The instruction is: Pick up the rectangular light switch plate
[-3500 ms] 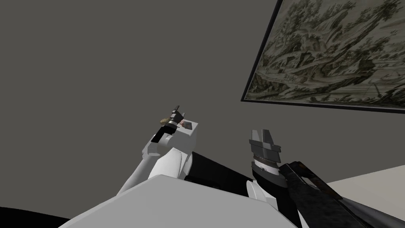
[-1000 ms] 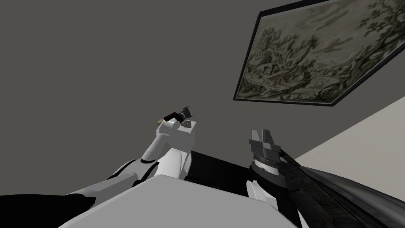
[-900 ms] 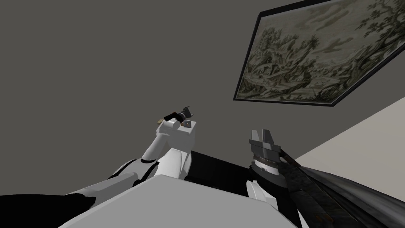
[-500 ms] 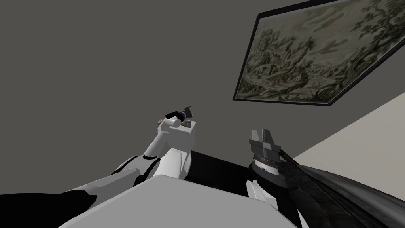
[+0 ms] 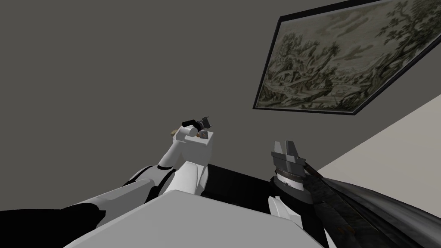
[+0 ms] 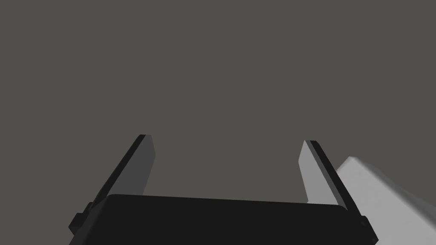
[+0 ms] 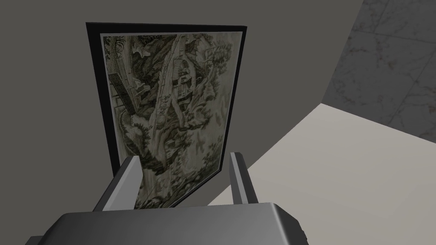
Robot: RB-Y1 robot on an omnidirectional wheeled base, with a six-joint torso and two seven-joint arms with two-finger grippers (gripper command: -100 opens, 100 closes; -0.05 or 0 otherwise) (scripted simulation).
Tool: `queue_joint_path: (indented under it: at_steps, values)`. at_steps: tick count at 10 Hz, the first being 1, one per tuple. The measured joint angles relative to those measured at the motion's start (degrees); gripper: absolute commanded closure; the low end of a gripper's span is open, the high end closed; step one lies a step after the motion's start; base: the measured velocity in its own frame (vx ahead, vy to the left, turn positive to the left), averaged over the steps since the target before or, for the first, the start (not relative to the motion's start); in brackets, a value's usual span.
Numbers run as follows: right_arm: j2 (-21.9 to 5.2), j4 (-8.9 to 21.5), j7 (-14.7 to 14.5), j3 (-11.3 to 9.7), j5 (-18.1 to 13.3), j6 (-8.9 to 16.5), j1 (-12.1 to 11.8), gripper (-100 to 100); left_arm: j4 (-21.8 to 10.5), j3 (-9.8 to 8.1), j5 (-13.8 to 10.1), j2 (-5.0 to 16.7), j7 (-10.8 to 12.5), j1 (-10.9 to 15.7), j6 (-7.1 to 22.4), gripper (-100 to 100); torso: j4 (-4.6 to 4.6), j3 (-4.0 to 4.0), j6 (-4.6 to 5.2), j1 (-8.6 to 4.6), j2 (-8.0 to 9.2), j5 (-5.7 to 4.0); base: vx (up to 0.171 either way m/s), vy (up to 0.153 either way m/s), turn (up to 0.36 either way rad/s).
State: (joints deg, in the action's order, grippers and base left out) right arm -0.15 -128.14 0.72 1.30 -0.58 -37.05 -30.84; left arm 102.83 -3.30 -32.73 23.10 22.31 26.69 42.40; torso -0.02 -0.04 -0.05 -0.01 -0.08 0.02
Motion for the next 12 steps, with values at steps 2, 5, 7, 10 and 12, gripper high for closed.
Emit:
queue_joint_path:
  at_steps: [2, 5, 7, 10, 12]
  values:
    - [0.0, 0.0, 0.0, 0.0, 0.0, 0.0, 0.0, 0, -1.9, 0.38, -1.5, 0.7, 0.7, 2.4, 3.0, -100, 0.01, 0.03, 0.01, 0.06, 0.06, 0.01, -0.007, 0.007, -0.024]
    - [0.0, 0.0, 0.0, 0.0, 0.0, 0.0, 0.0, 0, -4.2, 0.83, -3.3, 1.8, 1.4, 5.0, 7.1, -100, 0.01, 0.02, 0.01, 0.05, 0.04, 0.01, -0.005, 0.005, -0.017]
    - [0.0, 0.0, 0.0, 0.0, 0.0, 0.0, 0.0, 0, -5.8, 1.13, -4.6, 2.5, 1.7, 6.5, 9.7, -100, 0.01, 0.02, 0.01, 0.04, 0.03, 0.01, -0.005, 0.005, -0.018]
    - [0.0, 0.0, 0.0, 0.0, 0.0, 0.0, 0.0, 0, -8.3, 1.68, -6.2, 3.5, 2.3, 9.1, 14.1, -100, 0.01, 0.02, 0.02, 0.05, 0.04, 0.01, -0.005, 0.005, -0.016]
    - [0.0, 0.0, 0.0, 0.0, 0.0, 0.0, 0.0, 0, -8.8, 1.94, -6.7, 3.9, 2.8, 10.0, 17.3, -100, 0.00, 0.01, 0.00, 0.02, 0.02, 0.01, -0.002, 0.002, -0.006]
